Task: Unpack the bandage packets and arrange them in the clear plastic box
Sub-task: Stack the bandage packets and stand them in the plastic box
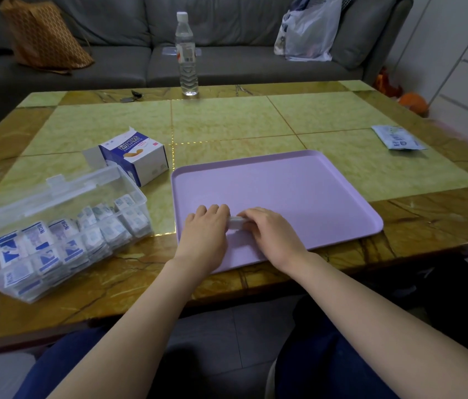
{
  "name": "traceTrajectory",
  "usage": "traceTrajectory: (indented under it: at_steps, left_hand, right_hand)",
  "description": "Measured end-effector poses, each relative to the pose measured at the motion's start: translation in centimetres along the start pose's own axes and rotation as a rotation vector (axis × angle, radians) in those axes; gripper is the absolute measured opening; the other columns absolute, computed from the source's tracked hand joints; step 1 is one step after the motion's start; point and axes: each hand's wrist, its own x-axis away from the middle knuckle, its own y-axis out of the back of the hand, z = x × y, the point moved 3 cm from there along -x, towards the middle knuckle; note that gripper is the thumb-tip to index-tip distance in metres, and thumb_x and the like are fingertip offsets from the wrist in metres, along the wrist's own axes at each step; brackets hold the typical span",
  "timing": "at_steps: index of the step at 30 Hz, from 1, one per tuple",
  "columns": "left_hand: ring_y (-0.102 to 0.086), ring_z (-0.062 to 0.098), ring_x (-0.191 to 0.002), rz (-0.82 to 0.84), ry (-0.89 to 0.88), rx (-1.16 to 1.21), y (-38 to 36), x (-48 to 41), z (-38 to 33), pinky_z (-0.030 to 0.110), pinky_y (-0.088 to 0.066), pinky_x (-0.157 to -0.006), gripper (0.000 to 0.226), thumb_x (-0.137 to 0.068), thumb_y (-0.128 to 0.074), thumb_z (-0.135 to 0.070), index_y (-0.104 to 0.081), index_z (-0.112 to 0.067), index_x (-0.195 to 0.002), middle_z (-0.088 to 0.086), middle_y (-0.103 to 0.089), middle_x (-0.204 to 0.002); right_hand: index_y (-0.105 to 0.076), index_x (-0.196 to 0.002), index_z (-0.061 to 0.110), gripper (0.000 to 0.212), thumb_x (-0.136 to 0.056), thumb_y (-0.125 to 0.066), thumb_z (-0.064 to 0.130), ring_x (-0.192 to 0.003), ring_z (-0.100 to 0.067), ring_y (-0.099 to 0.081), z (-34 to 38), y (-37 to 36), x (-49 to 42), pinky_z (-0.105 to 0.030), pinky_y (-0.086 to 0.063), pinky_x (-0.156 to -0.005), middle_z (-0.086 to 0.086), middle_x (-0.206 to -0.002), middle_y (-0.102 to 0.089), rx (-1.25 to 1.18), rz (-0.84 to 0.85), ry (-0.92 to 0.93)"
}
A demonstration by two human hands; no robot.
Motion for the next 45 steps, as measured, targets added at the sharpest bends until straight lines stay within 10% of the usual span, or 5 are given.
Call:
traceTrajectory:
  at_steps: [9, 33, 40, 45]
  left_hand:
    - [-0.053, 0.022, -0.083, -0.234, 0.071, 0.478, 3.4, 1.0, 1.2, 0.038, -0.045, -0.070, 0.006, -0.090, -0.056, -0.015, -0.057, -0.011, -0.086, 0.000, -0.060, -0.082]
    - [-0.053, 0.014, -0.081, -0.616, 0.192, 0.683, 10.0, 6.6, 9.4, 0.013, -0.036, -0.069, 0.012, -0.087, -0.060, -0.009, -0.055, -0.019, -0.087, -0.005, -0.060, -0.084]
    - [-0.053, 0.006, -0.085, -0.700, 0.363, 0.720, 12.2, 9.3, 13.8, 0.008, -0.040, -0.068, 0.023, -0.092, -0.054, -0.013, -0.047, -0.024, -0.111, -0.007, -0.055, -0.094]
    - [-0.046, 0.019, -0.105, -0.694, 0.590, 0.490, 12.6, 12.1, 17.7, 0.035, -0.039, -0.092, 0.031, -0.092, -0.049, -0.009, -0.045, -0.018, -0.121, -0.003, -0.046, -0.109]
  right_hand:
    - [-0.069, -0.105, 0.012, 0.018, -0.090, -0.059, 0.010, -0.075, 0.004, -0.061, 1.0, 1.5, 0.4, -0.010, -0.044, -0.071, 0.003, -0.080, -0.069, -0.289, -0.062, 0.002]
    - [-0.070, -0.096, 0.014, 0.013, -0.087, -0.065, 0.019, -0.078, -0.005, -0.064, 14.5, 0.3, -3.3, -0.006, -0.043, -0.066, 0.004, -0.087, -0.071, -0.305, 0.067, 0.136]
    - [-0.072, -0.097, 0.006, 0.014, -0.086, -0.065, 0.012, -0.076, -0.006, -0.063, 18.8, -1.0, -6.1, -0.019, -0.050, -0.068, -0.005, -0.089, -0.072, -0.370, 0.149, 0.119]
    - [-0.073, -0.090, 0.004, 0.018, -0.084, -0.066, 0.020, -0.086, -0.033, -0.068, 19.5, -3.1, -9.8, -0.046, -0.053, -0.085, -0.020, -0.091, -0.071, -0.327, 0.182, -0.017]
